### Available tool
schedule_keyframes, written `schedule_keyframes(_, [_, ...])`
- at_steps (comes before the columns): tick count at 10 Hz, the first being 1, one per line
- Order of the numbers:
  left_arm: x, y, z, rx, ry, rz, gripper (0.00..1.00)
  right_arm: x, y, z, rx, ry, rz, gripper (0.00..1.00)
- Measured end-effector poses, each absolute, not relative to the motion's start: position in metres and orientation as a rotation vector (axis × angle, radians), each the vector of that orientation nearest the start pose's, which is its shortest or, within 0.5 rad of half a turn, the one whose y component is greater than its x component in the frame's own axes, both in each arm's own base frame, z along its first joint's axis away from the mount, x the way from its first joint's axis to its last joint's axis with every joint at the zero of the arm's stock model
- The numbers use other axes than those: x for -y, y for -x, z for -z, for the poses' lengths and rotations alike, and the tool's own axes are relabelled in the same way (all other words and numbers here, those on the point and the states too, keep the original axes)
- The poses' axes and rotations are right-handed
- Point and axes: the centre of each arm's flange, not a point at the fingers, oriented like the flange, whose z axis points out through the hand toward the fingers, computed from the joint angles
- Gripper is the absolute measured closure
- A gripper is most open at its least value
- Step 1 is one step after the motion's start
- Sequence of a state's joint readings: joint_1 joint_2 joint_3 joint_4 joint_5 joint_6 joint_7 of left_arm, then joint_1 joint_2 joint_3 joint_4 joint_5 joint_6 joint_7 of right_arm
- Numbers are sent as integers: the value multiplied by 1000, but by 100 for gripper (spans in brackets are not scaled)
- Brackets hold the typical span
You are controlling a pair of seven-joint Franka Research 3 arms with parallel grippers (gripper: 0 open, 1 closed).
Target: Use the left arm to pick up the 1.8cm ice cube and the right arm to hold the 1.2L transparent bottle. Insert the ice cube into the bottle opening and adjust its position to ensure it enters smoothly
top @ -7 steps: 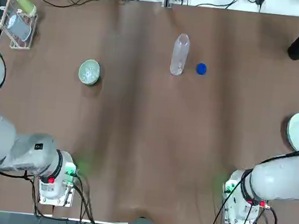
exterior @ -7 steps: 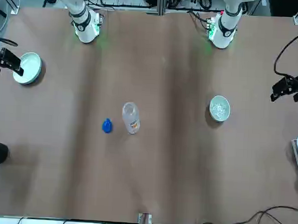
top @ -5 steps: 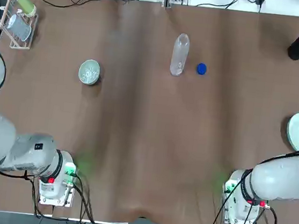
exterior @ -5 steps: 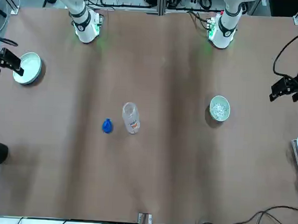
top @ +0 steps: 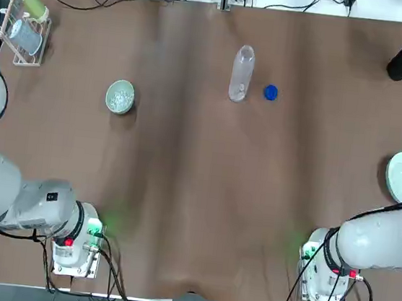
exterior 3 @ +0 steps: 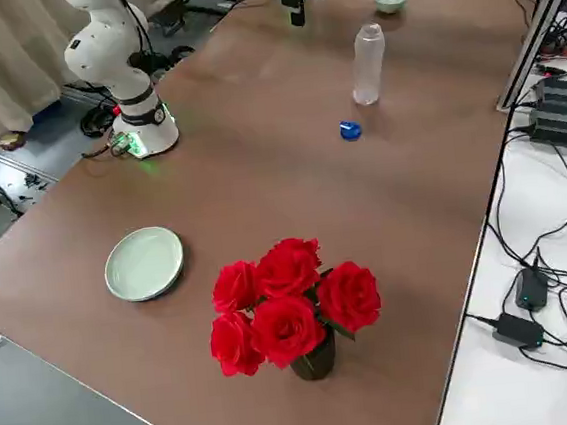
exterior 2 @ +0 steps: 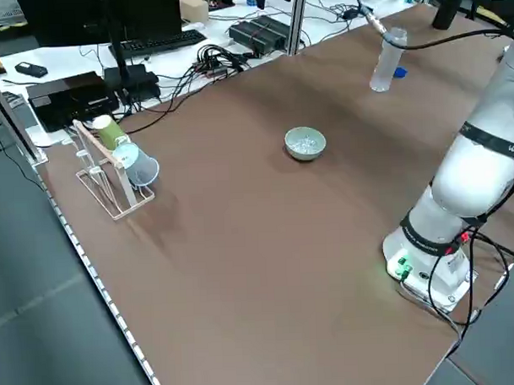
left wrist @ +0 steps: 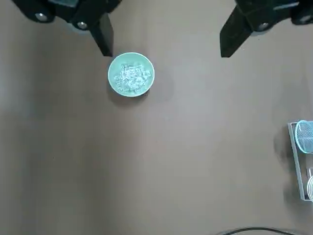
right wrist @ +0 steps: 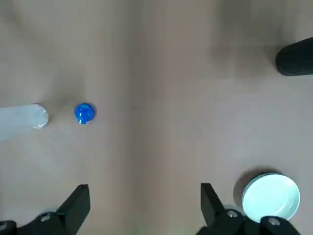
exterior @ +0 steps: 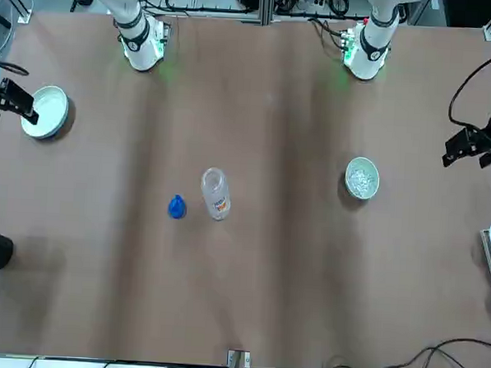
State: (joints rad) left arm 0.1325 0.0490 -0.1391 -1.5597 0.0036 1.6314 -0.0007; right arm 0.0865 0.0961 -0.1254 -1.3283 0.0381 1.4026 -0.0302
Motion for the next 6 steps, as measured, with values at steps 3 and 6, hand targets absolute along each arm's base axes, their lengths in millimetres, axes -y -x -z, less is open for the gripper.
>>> schedule_keyframes(3, [18,-575,-572,-46,3161,-25,4,13,-566,-669,-2,3115,-30,0])
schedule_keyframes(6, [39,-563,-499,-77,3179,-33,4,12,-566,-670,69,3113,-28,0])
